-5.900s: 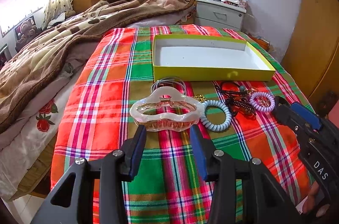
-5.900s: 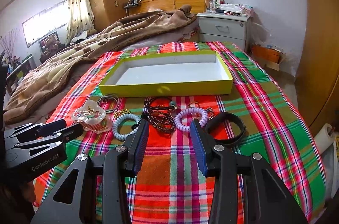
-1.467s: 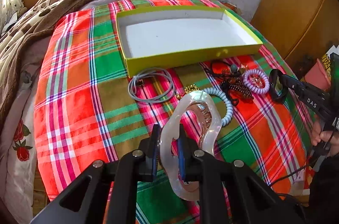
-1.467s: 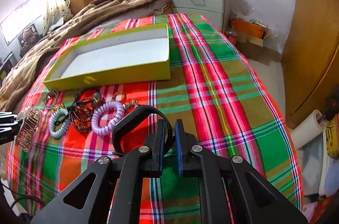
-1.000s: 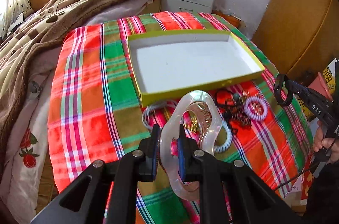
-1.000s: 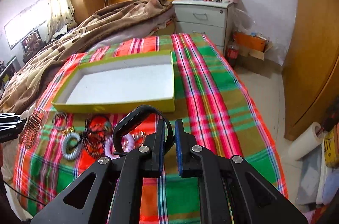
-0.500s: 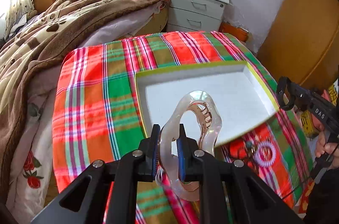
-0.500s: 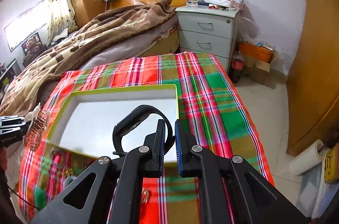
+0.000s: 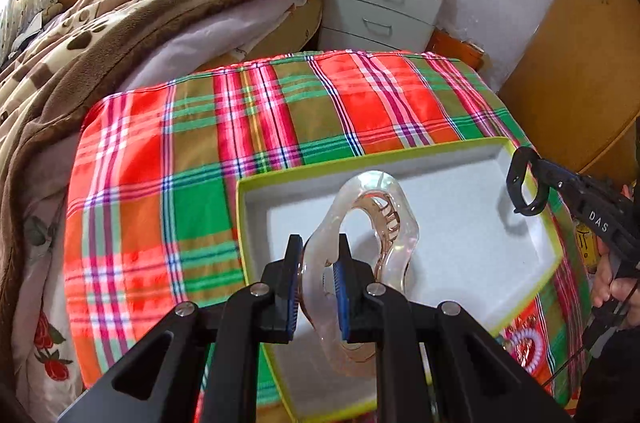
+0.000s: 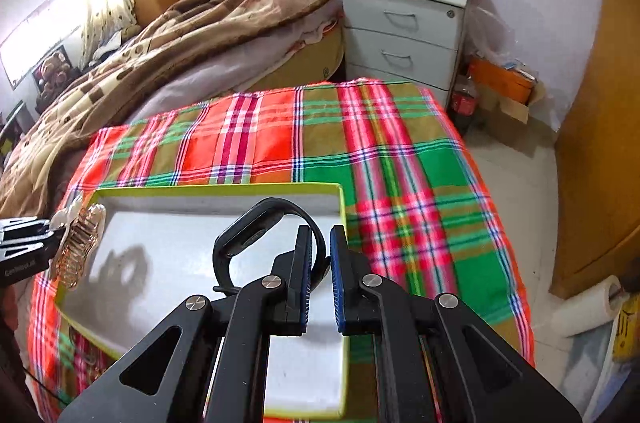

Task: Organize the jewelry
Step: 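Carry the clear clip and black band over the yellow box with both tools, then open the left tool to drop the clip while the right tool releases the band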

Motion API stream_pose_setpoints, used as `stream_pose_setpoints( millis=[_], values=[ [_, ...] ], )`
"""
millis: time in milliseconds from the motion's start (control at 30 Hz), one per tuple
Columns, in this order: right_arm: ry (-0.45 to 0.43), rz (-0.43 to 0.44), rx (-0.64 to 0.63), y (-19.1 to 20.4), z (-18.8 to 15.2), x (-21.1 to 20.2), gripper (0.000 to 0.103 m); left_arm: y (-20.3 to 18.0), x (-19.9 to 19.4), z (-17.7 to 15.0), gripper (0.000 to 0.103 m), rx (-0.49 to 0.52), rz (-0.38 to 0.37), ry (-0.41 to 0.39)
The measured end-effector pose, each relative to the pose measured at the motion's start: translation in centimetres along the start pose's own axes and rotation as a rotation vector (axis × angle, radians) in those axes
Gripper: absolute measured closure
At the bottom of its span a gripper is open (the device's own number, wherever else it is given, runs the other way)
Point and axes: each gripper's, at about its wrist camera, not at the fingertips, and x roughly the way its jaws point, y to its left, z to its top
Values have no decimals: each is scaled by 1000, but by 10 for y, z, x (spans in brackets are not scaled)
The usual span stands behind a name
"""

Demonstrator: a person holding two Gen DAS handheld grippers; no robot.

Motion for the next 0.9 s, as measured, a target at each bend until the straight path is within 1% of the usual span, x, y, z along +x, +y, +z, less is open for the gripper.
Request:
stream_pose_setpoints(
  millis=[100, 367, 467, 700, 900],
  values=[
    [20, -6, -11, 2, 4, 11, 94, -1, 11, 7, 87, 9, 21, 11],
    [51, -41, -56, 8, 6, 27, 94, -1, 30, 14, 87, 14, 29, 42],
    [58, -55, -68, 9, 7, 31, 94, 0, 34, 14, 87, 16, 46, 49],
    [59, -74, -92, 14, 8, 34, 94, 1, 37, 15, 84, 5, 48, 52],
    [60, -84, -106, 15, 7, 36, 93, 2, 40, 16, 80, -8, 41, 62]
  ],
)
